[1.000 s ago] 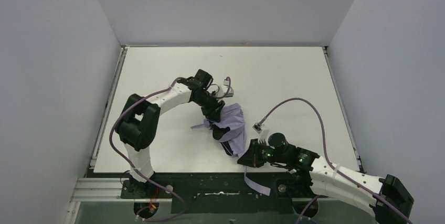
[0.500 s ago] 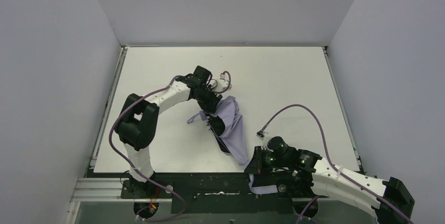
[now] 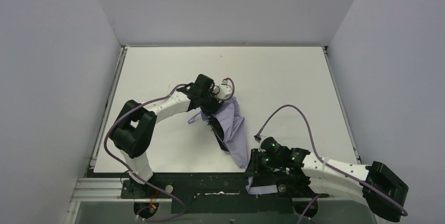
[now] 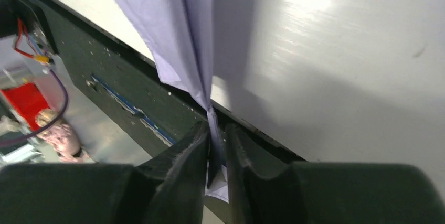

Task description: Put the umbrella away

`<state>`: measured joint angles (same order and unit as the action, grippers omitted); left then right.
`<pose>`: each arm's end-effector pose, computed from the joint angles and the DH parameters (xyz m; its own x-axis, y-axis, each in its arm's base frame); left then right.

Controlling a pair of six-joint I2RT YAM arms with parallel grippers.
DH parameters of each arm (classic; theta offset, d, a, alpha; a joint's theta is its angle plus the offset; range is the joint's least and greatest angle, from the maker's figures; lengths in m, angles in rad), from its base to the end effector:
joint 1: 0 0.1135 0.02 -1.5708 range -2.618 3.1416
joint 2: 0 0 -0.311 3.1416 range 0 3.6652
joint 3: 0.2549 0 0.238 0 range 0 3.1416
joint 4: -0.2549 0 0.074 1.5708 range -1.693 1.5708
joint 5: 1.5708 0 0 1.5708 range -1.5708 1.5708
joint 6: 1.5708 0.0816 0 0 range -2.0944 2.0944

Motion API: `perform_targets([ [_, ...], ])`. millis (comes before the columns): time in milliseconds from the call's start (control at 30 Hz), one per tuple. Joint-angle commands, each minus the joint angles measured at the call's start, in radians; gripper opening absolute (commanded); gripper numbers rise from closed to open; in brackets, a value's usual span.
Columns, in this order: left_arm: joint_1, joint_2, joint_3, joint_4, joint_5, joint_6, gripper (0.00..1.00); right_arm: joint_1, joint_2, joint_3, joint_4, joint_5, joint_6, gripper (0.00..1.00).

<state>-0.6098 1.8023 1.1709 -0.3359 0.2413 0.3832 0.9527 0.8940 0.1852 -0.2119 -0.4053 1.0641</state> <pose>0.3165 -0.2449 0.2025 -0.3765 0.7059 -0.5999 0.8713 0.4899 0.0297 0.0487 0.1240 0.1330 -0.9996 -0.0193 -0.0193 -0.0272 0.7313 0.6815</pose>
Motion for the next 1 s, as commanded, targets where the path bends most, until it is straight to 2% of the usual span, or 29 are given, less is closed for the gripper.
perform_targets([
  [0, -0.024, -0.083, -0.069, 0.154, -0.034, 0.052, 0.00, 0.013, -0.014, 0.128, -0.088, 0.061, -0.129, 0.27],
  [67, -0.044, -0.111, -0.112, 0.193, -0.030, 0.076, 0.00, 0.010, -0.044, 0.215, -0.225, 0.135, -0.207, 0.40],
  [133, -0.071, -0.137, -0.156, 0.235, -0.048, 0.099, 0.00, 0.002, -0.060, 0.318, -0.340, 0.228, -0.271, 0.47],
  [267, -0.120, -0.165, -0.222, 0.313, -0.120, 0.144, 0.00, -0.035, -0.035, 0.456, -0.509, 0.303, -0.369, 0.53],
  [367, -0.140, -0.173, -0.257, 0.382, -0.172, 0.167, 0.00, -0.048, -0.023, 0.564, -0.662, 0.458, -0.405, 0.55],
  [433, -0.153, -0.176, -0.276, 0.416, -0.197, 0.186, 0.00, -0.054, -0.059, 0.612, -0.694, 0.568, -0.423, 0.59],
  [467, -0.162, -0.177, -0.287, 0.434, -0.216, 0.193, 0.00, -0.064, -0.090, 0.626, -0.686, 0.610, -0.427, 0.64],
  [567, -0.195, -0.180, -0.325, 0.488, -0.253, 0.228, 0.00, -0.128, -0.109, 0.659, -0.602, 0.670, -0.490, 0.73],
  [800, -0.308, -0.188, -0.497, 0.760, -0.393, 0.402, 0.00, -0.310, 0.102, 0.751, -0.289, 0.596, -0.809, 0.82],
  [833, -0.327, -0.181, -0.515, 0.794, -0.413, 0.427, 0.00, -0.363, 0.143, 0.769, -0.258, 0.521, -0.848, 0.85],
  [900, -0.363, -0.165, -0.549, 0.864, -0.456, 0.475, 0.00, -0.484, 0.242, 0.844, -0.243, 0.276, -0.889, 0.94],
  [967, -0.398, -0.145, -0.581, 0.937, -0.488, 0.531, 0.00, -0.577, 0.345, 0.905, -0.255, 0.074, -0.938, 0.98],
])
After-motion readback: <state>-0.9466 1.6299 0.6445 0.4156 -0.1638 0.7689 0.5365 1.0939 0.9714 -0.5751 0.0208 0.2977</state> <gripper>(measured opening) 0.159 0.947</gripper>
